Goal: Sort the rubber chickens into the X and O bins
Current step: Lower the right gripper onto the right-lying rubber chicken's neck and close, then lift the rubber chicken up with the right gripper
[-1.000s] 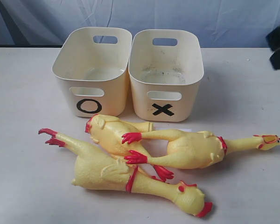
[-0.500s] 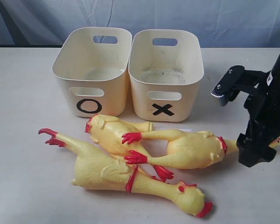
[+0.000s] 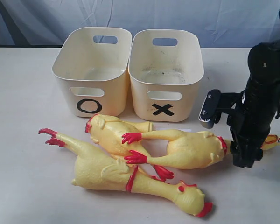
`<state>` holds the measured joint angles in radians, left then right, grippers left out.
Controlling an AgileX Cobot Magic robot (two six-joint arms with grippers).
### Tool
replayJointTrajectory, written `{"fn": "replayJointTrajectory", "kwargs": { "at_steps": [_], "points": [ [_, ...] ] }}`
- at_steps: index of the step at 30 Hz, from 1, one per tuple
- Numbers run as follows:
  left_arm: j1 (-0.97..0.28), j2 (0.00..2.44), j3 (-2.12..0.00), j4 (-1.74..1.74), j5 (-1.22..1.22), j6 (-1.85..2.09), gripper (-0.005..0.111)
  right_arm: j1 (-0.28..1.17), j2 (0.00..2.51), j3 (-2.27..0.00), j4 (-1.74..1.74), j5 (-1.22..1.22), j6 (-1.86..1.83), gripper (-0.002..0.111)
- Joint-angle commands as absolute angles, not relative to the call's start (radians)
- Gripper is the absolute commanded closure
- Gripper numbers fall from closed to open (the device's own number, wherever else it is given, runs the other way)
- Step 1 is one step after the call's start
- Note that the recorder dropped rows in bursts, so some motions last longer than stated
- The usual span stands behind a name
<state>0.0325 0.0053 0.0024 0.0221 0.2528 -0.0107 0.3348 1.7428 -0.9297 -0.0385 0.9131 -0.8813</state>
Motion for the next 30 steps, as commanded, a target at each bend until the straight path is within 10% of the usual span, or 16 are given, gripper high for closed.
{"fn": "replayJointTrajectory", "kwargs": {
  "at_steps": [1,4,12,23,30],
  "points": [
    [0.029,0.000,0.000,0.021,0.238,-0.015,0.107,0.340,1.841,-0.928,-0.099,0.906,-0.953,0.043],
    [0.029,0.000,0.000,0.021,0.238,-0.015,0.107,0.340,1.911,-0.928,-0.122,0.910,-0.946,0.049],
    [0.029,0.000,0.000,0.024,0.238,-0.015,0.107,0.340,1.982,-0.928,-0.122,0.902,-0.942,0.109],
    [0.029,0.000,0.000,0.024,0.238,-0.015,0.107,0.340,1.940,-0.928,-0.098,0.951,-0.942,0.106],
    [0.029,0.000,0.000,0.024,0.238,-0.015,0.107,0.340,1.848,-0.928,0.038,0.865,-0.942,0.047]
  ]
}}
